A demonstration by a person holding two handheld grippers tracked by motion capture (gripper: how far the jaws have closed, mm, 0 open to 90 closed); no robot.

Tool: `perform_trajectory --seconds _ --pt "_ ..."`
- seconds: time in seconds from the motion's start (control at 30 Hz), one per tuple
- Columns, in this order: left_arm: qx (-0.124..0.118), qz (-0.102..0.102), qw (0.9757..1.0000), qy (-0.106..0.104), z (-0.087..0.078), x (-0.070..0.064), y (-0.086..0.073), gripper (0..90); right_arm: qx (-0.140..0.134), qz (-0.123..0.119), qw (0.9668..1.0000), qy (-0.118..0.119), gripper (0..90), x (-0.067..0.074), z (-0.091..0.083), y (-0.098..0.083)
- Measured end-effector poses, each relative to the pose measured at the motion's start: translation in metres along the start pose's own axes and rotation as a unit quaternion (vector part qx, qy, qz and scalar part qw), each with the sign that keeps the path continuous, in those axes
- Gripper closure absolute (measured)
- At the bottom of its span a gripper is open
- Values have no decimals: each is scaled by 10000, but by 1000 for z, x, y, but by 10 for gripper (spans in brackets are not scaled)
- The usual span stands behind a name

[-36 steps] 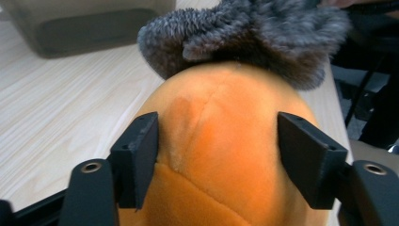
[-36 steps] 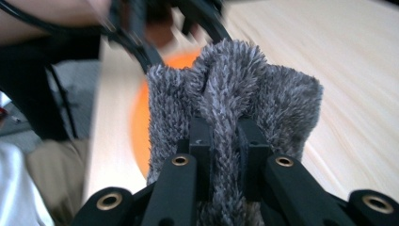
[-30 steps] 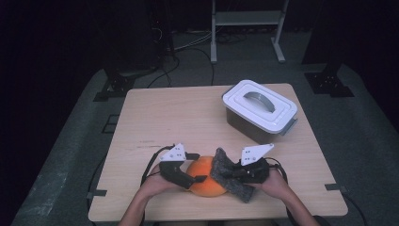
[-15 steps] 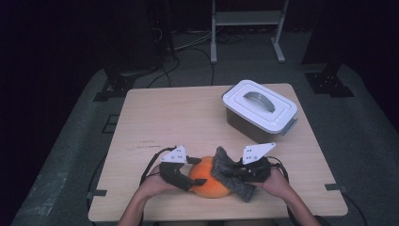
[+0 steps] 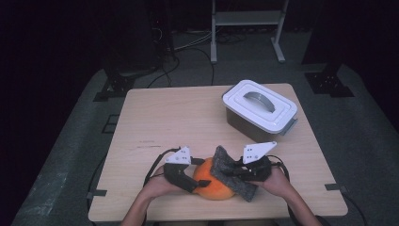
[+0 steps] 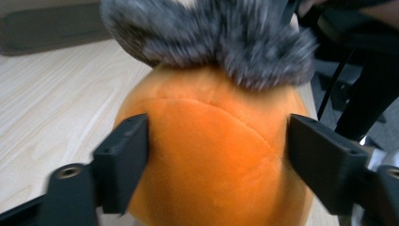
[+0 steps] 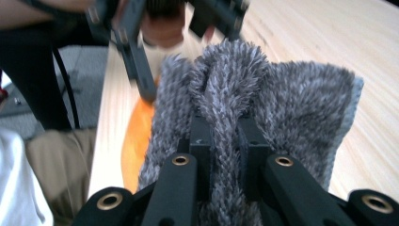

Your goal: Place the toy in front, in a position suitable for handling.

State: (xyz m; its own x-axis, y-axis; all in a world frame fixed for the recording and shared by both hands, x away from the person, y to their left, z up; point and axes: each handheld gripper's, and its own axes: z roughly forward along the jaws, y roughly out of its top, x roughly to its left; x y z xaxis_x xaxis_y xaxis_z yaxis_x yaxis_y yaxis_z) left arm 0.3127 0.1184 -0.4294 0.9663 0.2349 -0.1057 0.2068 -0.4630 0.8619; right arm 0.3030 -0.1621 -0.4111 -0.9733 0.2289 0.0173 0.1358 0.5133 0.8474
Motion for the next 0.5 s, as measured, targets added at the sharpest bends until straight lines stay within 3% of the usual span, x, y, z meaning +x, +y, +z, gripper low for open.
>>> perform_trajectory --seconds 0.07,0.13,0.17,0.2,0.23,0.27,0.33,0.43,0.5 --pt "17 -99 9999 52 2 1 0 90 77 -8 9999 106 790 -1 -3 -4" --pt "81 -137 9999 -10 8 1 -2 93 98 39 9998 182 789 -3 -5 -7" --pt "100 -104 9999 -31 9 0 -2 126 108 57 9998 187 789 -4 -7 -8" --pt "115 -26 9999 -3 9 -2 -1 276 64 50 9999 100 790 -5 -9 -5" --pt "47 118 9998 156 7 -4 1 338 -1 50 10000 30 791 -5 -11 -3" --pt "47 118 9998 156 7 -4 1 385 -82 27 9999 -57 791 -5 -13 0" --pt "-111 266 9990 350 5 -6 4 412 -152 15 9998 -150 791 -5 -14 3" --pt "-202 544 9958 703 4 -10 9 428 -266 -1 9989 -391 791 -5 -15 8" --pt "-171 615 9956 682 5 -11 8 417 -266 58 9989 -384 790 -7 -14 4"
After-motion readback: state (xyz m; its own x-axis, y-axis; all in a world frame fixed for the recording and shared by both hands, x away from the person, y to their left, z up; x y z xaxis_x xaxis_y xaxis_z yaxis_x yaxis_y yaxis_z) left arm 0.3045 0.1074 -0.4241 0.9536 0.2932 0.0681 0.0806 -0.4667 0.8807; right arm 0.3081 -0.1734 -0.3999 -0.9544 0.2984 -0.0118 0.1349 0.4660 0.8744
